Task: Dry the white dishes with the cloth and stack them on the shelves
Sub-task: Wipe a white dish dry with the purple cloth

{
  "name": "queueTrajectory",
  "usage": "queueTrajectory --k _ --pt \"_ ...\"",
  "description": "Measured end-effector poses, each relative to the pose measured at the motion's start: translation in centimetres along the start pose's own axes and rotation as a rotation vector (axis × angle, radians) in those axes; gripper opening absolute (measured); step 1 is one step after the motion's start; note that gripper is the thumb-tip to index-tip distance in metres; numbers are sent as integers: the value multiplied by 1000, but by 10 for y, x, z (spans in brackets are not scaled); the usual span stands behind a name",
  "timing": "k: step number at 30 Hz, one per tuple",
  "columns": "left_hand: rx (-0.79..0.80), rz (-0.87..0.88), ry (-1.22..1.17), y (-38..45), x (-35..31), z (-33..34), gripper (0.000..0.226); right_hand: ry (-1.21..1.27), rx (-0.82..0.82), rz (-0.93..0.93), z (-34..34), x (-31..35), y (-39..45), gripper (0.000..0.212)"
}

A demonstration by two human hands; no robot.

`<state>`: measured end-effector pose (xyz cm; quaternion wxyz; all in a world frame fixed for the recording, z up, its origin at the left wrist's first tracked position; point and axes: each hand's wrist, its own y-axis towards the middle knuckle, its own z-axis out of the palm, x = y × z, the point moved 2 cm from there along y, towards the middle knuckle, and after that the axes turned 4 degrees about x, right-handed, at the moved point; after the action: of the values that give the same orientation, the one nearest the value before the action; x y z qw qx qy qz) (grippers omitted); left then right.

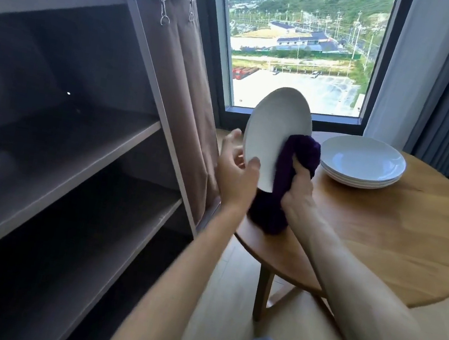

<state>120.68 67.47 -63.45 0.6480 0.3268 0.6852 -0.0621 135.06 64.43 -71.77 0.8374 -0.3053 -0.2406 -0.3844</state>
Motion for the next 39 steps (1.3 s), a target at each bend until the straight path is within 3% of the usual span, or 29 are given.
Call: queueTrajectory --k 4,7,10,13,18,24,28,31,33,36,39 --pt "-45 50 54 -18 17 30 53 23 33 58 -1 -24 -9 46" --pt "-56 132 126 -11 10 19 47 23 60 72 -5 -21 -13 54" --pt "23 214 290 4 -7 0 46 71 81 73 -3 -14 -13 63" --pt "159 281 427 27 -28 -15 42 145 172 81 3 -16 -17 55" --pt "-80 242 88 8 -16 1 55 171 163 104 21 -22 -23 53" --pt "-113 86 -122 -15 18 6 28 114 244 78 18 -15 -29 47" --pt "196 259 317 23 -12 -36 31 118 324 69 6 7 -21 45" --pt "399 169 498 51 -33 -49 27 65 315 44 3 7 -16 48" --pt "354 116 377 55 -38 -46 30 84 273 41 6 1 -14 48" --pt "181 96 71 30 -17 -27 56 170 228 69 15 -5 -12 49" --pt "133 57 23 3 11 1 51 178 225 100 14 -10 -16 47"
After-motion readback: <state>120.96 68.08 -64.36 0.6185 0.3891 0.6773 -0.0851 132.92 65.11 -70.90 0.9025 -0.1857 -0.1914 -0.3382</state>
